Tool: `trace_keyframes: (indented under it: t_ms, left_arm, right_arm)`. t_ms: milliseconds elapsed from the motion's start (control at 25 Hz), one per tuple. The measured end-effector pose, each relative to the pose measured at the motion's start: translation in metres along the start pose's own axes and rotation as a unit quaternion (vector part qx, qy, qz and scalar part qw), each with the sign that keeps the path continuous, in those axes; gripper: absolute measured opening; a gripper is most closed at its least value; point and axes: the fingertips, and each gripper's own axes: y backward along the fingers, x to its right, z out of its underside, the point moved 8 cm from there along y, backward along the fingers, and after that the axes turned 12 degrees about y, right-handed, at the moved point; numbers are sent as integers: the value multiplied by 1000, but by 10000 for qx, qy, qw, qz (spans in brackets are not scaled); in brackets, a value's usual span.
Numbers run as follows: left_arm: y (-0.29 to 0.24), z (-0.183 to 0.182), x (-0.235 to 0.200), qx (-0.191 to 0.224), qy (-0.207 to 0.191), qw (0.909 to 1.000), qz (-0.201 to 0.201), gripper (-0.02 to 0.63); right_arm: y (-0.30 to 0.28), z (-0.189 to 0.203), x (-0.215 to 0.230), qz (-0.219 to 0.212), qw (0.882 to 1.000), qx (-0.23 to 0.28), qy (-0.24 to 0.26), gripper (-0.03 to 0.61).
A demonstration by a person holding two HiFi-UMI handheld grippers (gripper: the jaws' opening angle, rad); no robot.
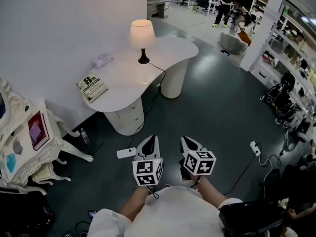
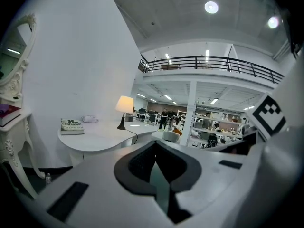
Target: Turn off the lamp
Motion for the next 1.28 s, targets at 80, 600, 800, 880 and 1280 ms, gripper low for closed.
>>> trace_keyframes:
  t_ms: [80,600,800,880,1280]
  left_arm:
    - [-10,1,5,25,-10,10000,-15,8]
    - [-72,10,31,-41,-82,10000,5,8]
    - [-88,12,30,-68,-77,9999,-59,8]
    - [-90,12,30,-83,-88,9999,-108,8]
    - [-126,11,26,-154,-229,9994,-185,8]
  right_arm:
    - [-4,-3,13,-15,10000,-8,10,-2]
    - [-25,-8,68,-97,9999,-58,-26,-2]
    - [-30,-4,80,-83,9999,-124,-77,-2]
    - [-30,-1,83,-84,9998,-167,-97,-2]
    - [-62,-11,106,-150,9996,-172,-158,-2]
